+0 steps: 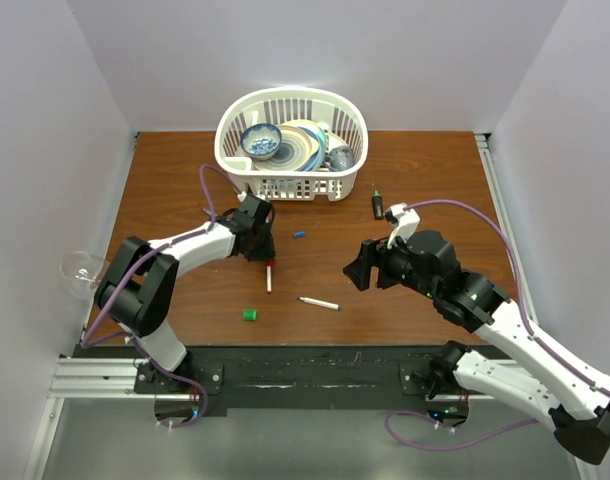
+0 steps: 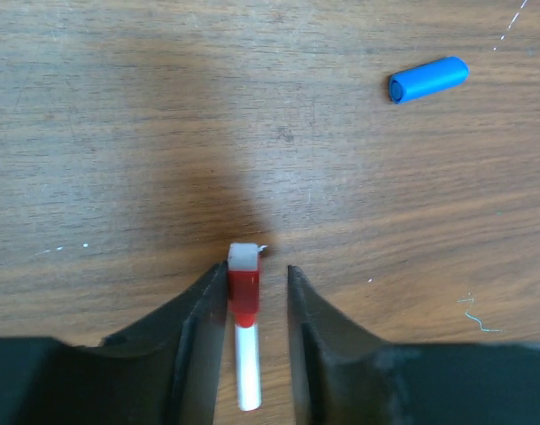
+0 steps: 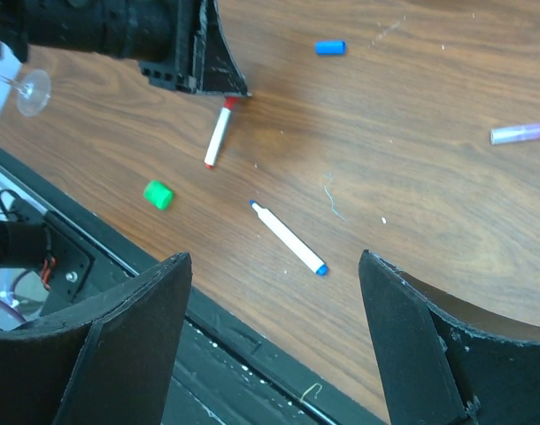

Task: Insert the pens into the pen caps

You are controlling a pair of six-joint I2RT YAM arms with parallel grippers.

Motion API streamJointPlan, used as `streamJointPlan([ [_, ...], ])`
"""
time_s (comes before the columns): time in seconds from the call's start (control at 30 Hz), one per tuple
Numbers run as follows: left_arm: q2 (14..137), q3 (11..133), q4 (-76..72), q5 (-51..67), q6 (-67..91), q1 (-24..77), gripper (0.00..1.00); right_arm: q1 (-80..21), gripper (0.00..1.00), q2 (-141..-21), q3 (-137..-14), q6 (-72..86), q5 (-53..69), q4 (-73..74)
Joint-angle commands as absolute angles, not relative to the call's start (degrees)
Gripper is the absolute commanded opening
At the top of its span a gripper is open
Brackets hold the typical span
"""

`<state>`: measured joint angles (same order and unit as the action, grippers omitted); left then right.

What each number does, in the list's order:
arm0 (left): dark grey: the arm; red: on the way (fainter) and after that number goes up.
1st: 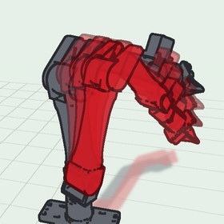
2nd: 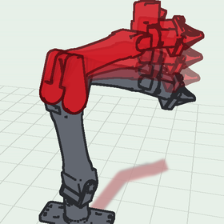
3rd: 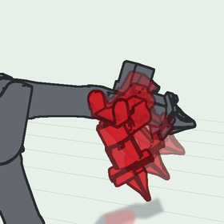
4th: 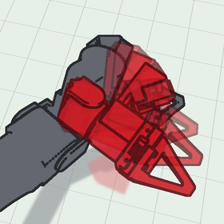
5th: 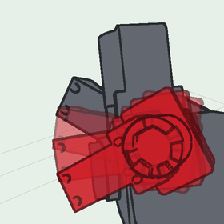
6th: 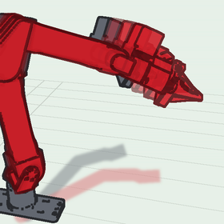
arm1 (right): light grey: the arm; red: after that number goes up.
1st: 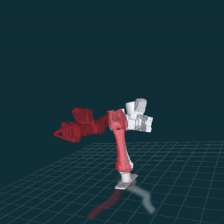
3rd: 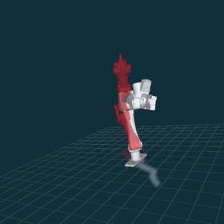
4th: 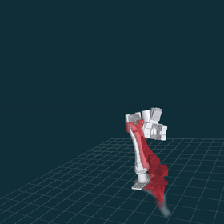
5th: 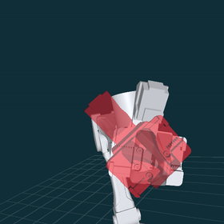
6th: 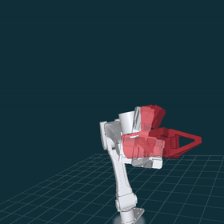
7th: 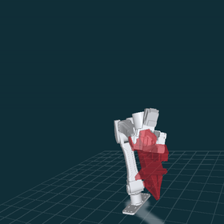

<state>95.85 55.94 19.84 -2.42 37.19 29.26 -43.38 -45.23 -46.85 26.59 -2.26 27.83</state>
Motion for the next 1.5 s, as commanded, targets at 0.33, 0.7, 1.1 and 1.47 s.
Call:
streamJointPlan([
  [0.33,83.1,60.2,23.6,-4.2,31.3,27.2,0.62,-43.4,0.75,-58.4,-46.1,26.1,-1.5,25.7],
  [0.7,65.7,53.3,23.0,-3.2,26.4,25.6,0.79,-44.6,0.66,-70.0,-44.8,19.3,2.6,17.9],
  [1.1,55.7,42.8,21.9,-2.3,22.3,25.6,1.0,-48.5,0.63,-82.8,-45.9,17.0,0.7,16.2],
  [1.47,53.8,42.5,21.1,-0.5,21.5,25.6,1.0,-54.7,0.51,-88.3,-47.5,21.4,-7.6,19.2],
])
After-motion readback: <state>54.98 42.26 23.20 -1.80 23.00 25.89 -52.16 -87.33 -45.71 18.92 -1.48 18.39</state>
